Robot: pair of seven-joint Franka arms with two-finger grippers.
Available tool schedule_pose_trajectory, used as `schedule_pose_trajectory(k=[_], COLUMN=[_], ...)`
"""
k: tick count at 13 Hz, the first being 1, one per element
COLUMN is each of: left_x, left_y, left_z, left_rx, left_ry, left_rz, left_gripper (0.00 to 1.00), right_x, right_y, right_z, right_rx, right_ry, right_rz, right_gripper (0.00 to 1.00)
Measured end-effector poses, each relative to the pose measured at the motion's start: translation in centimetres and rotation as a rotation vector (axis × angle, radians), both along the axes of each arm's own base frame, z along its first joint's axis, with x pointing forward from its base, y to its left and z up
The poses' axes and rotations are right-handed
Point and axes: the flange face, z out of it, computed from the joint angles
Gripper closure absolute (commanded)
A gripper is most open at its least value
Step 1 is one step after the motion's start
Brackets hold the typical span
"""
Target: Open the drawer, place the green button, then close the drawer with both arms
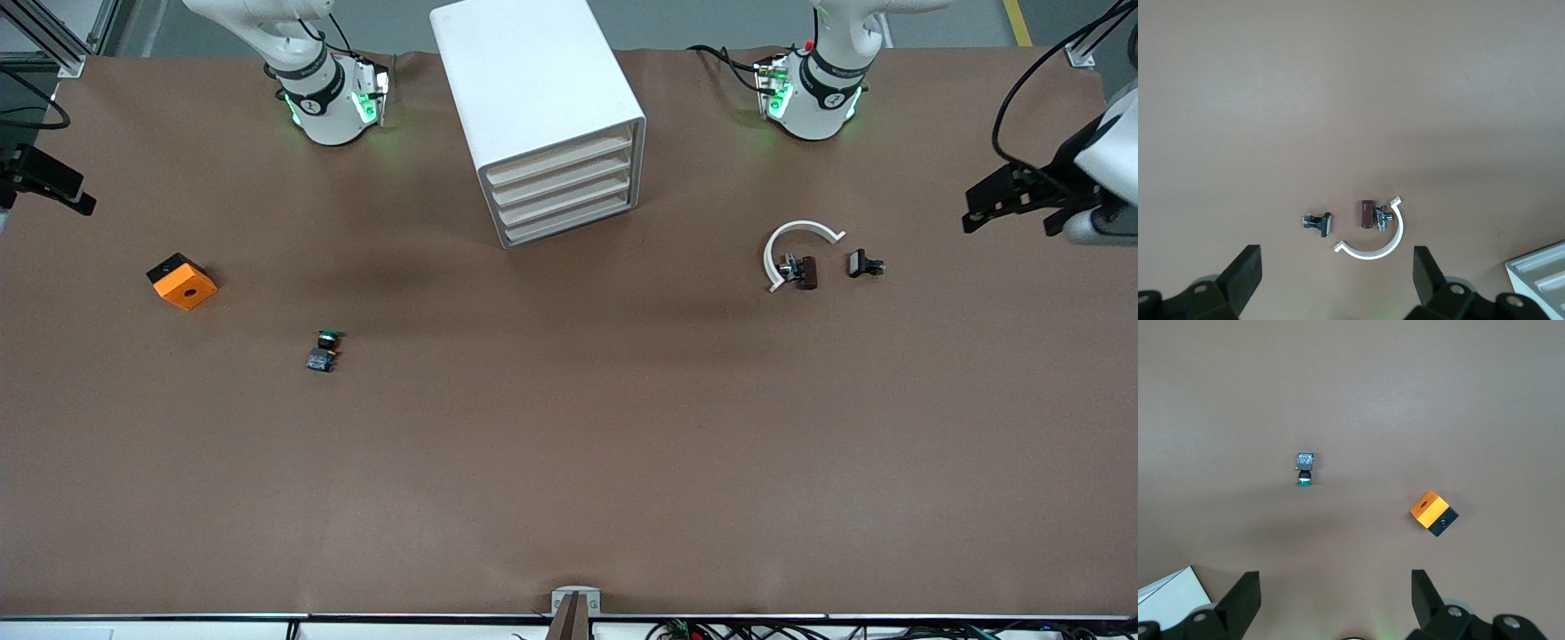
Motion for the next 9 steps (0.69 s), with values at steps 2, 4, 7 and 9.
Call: schedule_pose_trajectory(k=[2,4,7,9], left_x=[1.9,3.8,5.1,5.3], left_y=[-1.3,-2.9,-7.3,-9.4], left_z=[-3.2,-7.0,-12.5,-15.1], left_rx=[-0.043,-0.064,-0.109,-0.179], left_ry=[0.026,0.054,0.124,0.157], left_rz=[-0.049,-0.108,-0.293,-0.448], left_gripper=[0.00,0.00,0.00,0.00], right_x=[0.0,-0.1,-0.1,-0.1], right_y=[-0.1,-0.4,-0.7,-0.8], right_z=[0.0,-0.1,-0.1,-0.1], right_rx=[0.000,0.000,0.000,0.000], right_ry=[0.000,0.002,0.003,0.001], right_rz=[-0.002,-0.007,-0.014,-0.015], right_gripper=[0.00,0.00,0.00,0.00])
